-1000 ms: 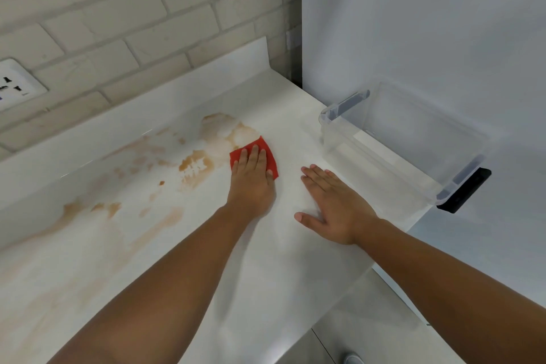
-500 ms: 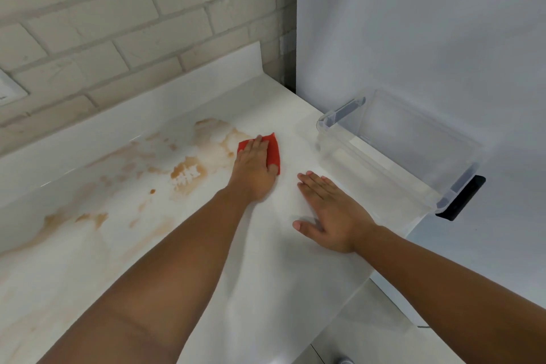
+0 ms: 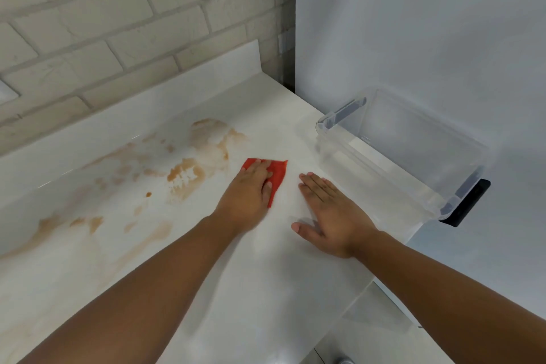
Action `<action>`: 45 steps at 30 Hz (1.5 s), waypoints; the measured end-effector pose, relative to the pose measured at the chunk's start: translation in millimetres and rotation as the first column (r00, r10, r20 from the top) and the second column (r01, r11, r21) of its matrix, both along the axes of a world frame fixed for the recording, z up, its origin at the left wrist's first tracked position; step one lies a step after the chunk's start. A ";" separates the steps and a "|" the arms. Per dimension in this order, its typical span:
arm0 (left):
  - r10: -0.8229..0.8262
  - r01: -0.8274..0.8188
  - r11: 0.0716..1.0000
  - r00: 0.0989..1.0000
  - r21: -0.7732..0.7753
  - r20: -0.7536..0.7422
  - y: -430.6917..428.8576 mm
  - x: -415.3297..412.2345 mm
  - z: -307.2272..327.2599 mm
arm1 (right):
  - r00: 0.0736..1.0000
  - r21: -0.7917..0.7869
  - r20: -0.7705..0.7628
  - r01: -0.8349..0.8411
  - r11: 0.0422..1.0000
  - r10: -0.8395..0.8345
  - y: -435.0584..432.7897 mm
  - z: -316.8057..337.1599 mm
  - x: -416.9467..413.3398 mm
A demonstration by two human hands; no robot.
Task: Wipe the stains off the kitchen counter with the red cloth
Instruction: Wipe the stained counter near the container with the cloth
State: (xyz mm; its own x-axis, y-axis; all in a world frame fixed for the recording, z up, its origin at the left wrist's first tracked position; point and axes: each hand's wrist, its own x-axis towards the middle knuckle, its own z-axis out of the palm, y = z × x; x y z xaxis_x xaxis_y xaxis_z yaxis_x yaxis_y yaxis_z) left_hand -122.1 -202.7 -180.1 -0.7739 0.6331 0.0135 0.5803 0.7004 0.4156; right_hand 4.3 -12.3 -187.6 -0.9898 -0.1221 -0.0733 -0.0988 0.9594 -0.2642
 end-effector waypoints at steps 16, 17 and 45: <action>0.036 -0.052 0.988 0.993 -0.146 -0.113 -17.6 8.7 -10.2 | 1.000 0.072 0.009 -0.025 0.997 0.024 1.0 0.5 -1.1; 0.095 -0.113 0.981 0.989 -0.158 -0.117 -12.5 0.8 -8.8 | 1.000 0.073 0.008 -0.029 0.997 0.029 1.2 -0.5 -1.0; 0.106 -0.118 0.981 0.991 -0.154 -0.085 18.6 86.4 -10.8 | 0.995 0.041 -0.039 -0.095 0.995 0.096 6.1 -1.2 3.9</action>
State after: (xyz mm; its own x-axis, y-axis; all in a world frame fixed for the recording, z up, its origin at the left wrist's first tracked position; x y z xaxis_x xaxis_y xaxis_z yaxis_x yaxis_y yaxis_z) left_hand -35.8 -184.1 -190.9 -0.8404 0.5416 -0.0179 0.5204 0.8159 0.2520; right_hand 8.1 -6.2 -188.8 -0.9760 -0.2143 -0.0396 -0.2006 0.9544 -0.2211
